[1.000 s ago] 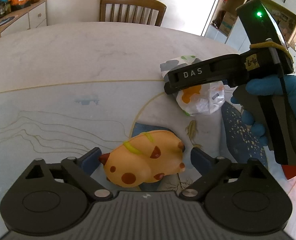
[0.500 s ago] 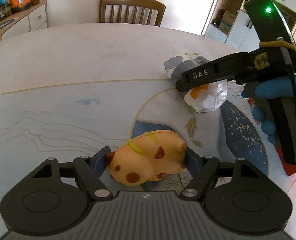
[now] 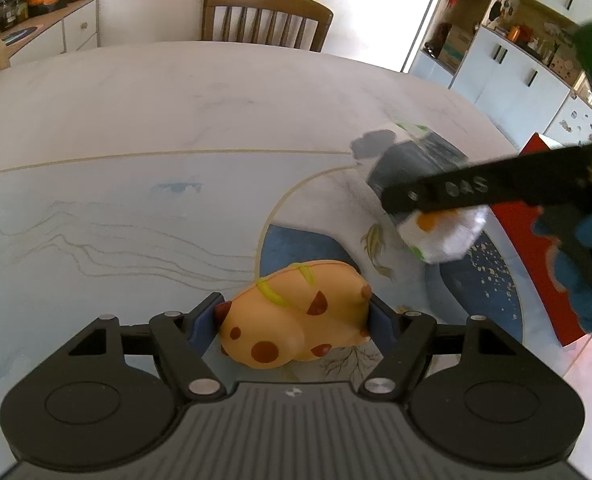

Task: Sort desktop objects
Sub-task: 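Carry the yellow toy and white-green bag over the red box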

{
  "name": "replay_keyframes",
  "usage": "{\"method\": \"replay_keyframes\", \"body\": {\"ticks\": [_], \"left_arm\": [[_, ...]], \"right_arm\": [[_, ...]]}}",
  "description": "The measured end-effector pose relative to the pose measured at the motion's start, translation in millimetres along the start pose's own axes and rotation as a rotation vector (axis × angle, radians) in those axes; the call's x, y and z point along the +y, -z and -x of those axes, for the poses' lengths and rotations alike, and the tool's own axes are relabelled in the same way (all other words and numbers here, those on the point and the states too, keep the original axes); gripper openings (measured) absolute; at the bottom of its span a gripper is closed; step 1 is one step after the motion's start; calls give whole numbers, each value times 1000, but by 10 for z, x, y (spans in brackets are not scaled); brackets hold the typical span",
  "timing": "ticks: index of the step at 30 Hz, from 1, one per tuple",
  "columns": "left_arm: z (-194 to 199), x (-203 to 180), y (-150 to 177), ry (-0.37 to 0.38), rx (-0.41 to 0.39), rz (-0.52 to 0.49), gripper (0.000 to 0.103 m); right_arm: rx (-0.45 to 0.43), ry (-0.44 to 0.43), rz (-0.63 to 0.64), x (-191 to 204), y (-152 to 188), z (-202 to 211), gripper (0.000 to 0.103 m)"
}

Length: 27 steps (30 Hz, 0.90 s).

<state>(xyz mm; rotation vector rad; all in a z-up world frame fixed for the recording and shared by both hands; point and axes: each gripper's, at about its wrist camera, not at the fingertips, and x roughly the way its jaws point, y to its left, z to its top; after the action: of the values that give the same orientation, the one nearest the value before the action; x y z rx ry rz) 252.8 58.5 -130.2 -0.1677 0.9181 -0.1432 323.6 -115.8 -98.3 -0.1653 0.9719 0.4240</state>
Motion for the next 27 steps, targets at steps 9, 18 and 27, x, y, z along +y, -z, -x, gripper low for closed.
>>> {"method": "replay_keyframes", "body": {"ticks": [9, 18, 27], "left_arm": [[241, -7, -9, 1, -29, 29, 75], [509, -220, -78, 20, -71, 26, 75], [696, -671, -147, 47, -110, -16, 75]], "right_arm": [[1, -55, -65, -43, 160, 375, 43], [-24, -95, -101, -117, 271, 821, 43], [-70, -109, -150, -407, 447, 1288, 43]]}}
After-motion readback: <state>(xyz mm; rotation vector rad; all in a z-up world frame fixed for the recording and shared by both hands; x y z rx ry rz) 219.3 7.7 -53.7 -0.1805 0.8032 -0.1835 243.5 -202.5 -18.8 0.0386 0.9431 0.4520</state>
